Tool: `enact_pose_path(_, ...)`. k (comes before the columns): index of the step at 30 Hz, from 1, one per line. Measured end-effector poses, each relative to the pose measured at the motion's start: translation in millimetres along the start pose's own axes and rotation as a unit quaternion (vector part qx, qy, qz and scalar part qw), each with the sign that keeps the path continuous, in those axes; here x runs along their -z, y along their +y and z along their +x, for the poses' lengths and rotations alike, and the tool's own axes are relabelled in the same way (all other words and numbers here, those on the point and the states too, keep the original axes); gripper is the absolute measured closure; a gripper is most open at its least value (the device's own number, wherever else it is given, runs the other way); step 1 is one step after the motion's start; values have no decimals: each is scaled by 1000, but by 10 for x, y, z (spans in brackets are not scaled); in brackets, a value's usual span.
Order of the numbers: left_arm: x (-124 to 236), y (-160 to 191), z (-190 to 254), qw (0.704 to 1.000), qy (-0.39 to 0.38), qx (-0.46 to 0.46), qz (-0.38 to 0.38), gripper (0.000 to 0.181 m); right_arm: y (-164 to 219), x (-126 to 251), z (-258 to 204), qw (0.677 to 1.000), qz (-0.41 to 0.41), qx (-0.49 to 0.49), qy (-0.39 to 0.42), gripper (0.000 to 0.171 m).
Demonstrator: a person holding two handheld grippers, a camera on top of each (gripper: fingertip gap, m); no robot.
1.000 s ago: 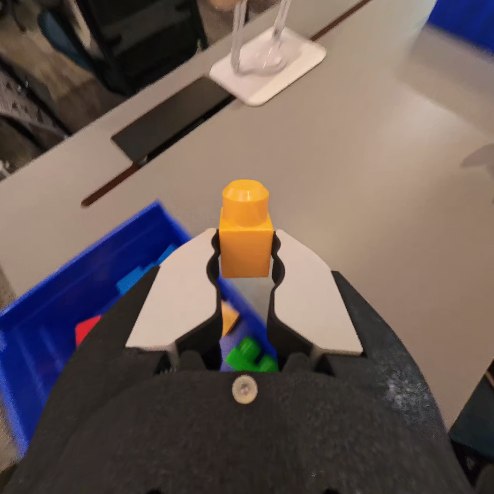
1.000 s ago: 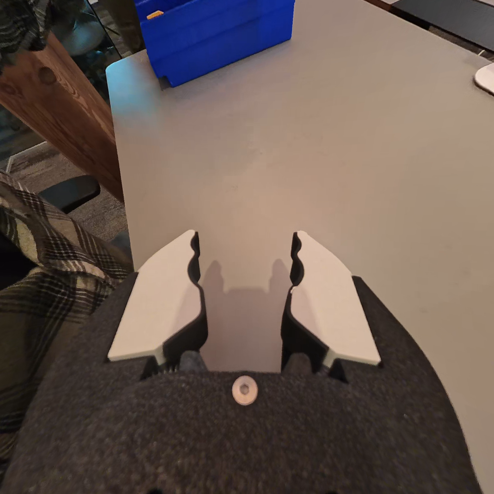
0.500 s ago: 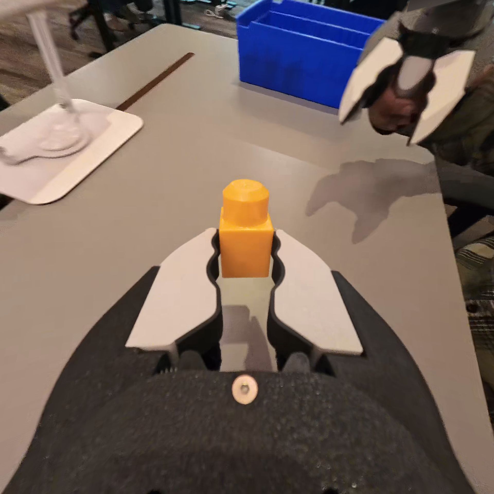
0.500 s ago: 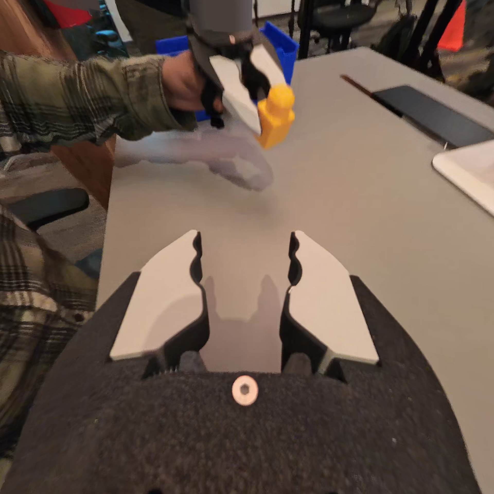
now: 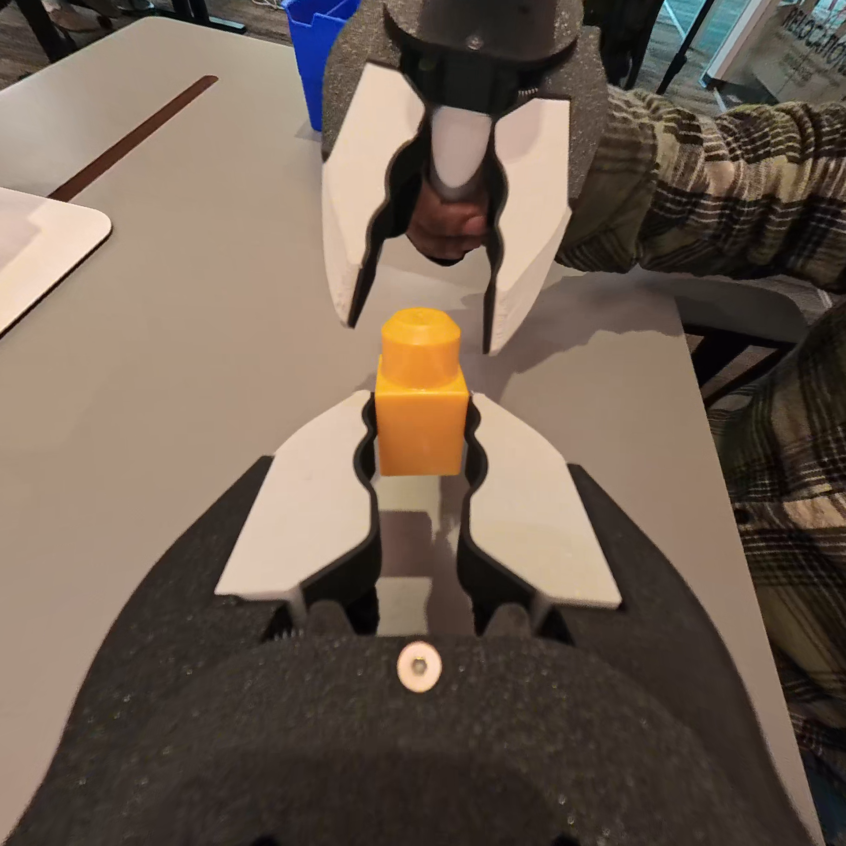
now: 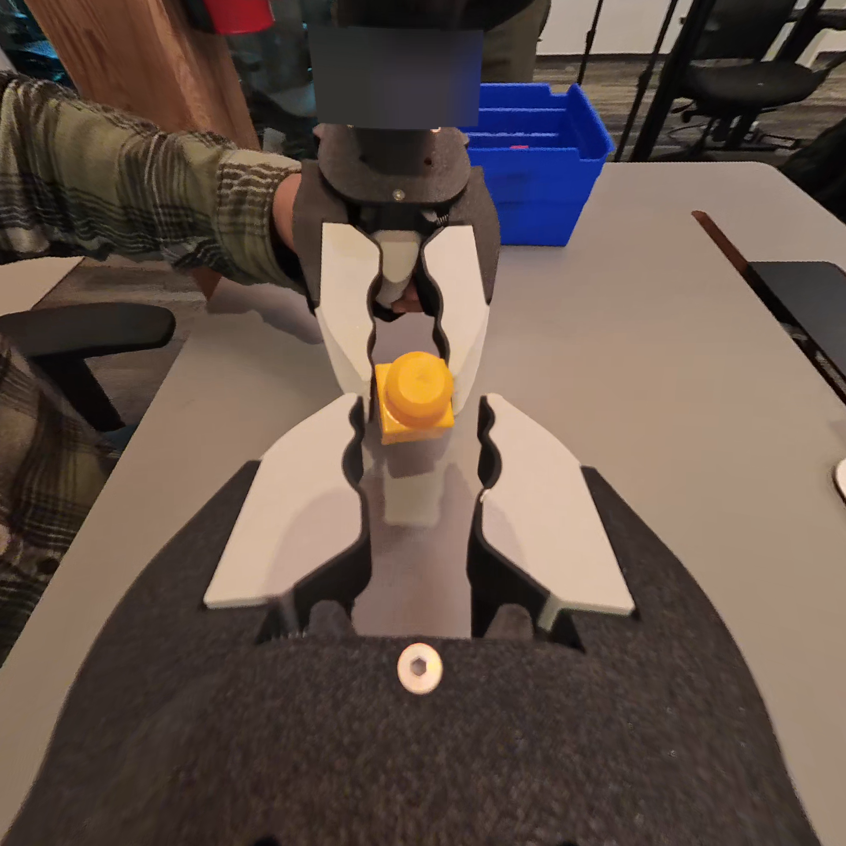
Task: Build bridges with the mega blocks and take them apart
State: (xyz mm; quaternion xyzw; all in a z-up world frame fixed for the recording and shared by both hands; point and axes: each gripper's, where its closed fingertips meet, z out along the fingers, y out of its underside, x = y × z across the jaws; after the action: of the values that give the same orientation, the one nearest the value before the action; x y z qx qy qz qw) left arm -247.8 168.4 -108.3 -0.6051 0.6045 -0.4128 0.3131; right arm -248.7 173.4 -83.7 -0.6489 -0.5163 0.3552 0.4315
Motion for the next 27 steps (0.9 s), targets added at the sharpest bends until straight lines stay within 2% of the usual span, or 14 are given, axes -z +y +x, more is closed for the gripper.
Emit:
enact_pose_path(7,24,27,-6,1000,2,4,5,145,38,-83,-37,1000,-15,-8,-25,130)
enact_pose_path(10,21,46,10,1000,5,4,2,145,24,-106,-44,999,-11,-13,-34,136)
enact_pose_path(11,17,56,19,1000,6,3,-1,145,22,-114,-53,999,-11,-15,-40,142)
enact_pose_path(15,20,87,21,1000,6,6,-6,145,24,-146,-53,998,-20,-15,-50,144)
enact_pose_path(18,43,149,-30,1000,-7,22,-19,143,52,-200,-6,998,-49,-14,-48,144)
enact_pose_path(22,176,401,-221,995,-66,44,-66,122,207,-268,219,994,-105,-13,-11,144)
enact_pose_path(27,515,562,-238,988,-119,71,-72,120,511,-399,474,983,-181,-23,33,144)
